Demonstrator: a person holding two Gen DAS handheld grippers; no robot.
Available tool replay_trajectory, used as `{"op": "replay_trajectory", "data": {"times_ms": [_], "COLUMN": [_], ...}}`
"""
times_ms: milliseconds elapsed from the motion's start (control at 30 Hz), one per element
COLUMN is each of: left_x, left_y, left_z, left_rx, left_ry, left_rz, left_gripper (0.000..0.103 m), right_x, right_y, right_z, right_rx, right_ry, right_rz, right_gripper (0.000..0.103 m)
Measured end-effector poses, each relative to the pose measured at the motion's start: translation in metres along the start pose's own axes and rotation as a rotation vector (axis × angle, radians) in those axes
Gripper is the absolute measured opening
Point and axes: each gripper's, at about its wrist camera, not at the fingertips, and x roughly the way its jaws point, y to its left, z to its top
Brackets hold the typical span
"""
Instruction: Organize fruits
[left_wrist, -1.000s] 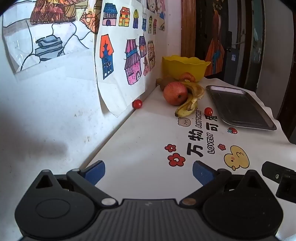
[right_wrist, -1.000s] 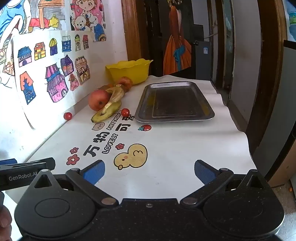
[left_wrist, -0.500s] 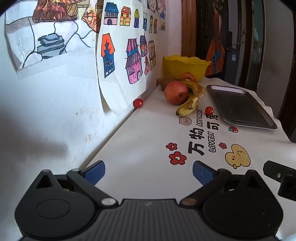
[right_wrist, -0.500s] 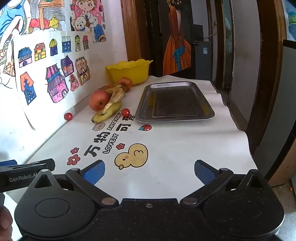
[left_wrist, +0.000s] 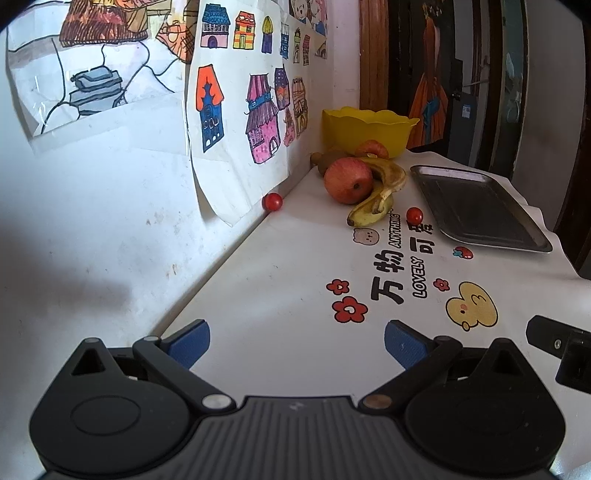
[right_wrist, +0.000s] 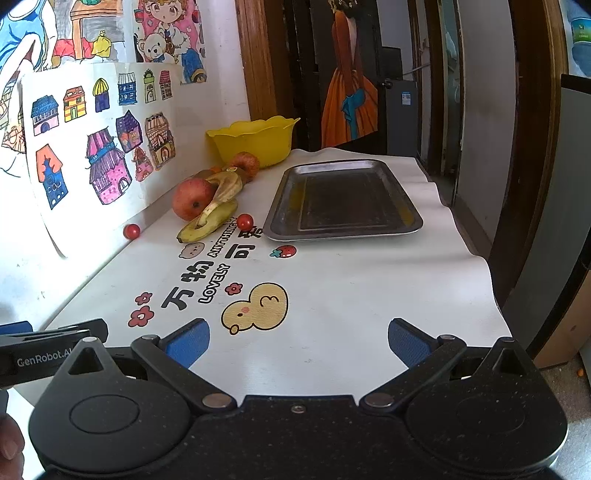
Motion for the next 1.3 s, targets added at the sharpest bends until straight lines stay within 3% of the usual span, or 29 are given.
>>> {"op": "replay_trajectory", "data": {"times_ms": [1300], "left_x": [0.009], "left_y": [-0.009], "left_z": [0.000], "left_rx": [-0.017], "left_ry": [0.016], "left_rz": [0.039], "left_gripper": [0.102], "right_x": [0.018], "right_y": [-0.005], "right_z": [0.006], "right_rx": [-0.027], "right_ry": [0.014], "right_rz": [0.027], "right_gripper": [0.102]}}
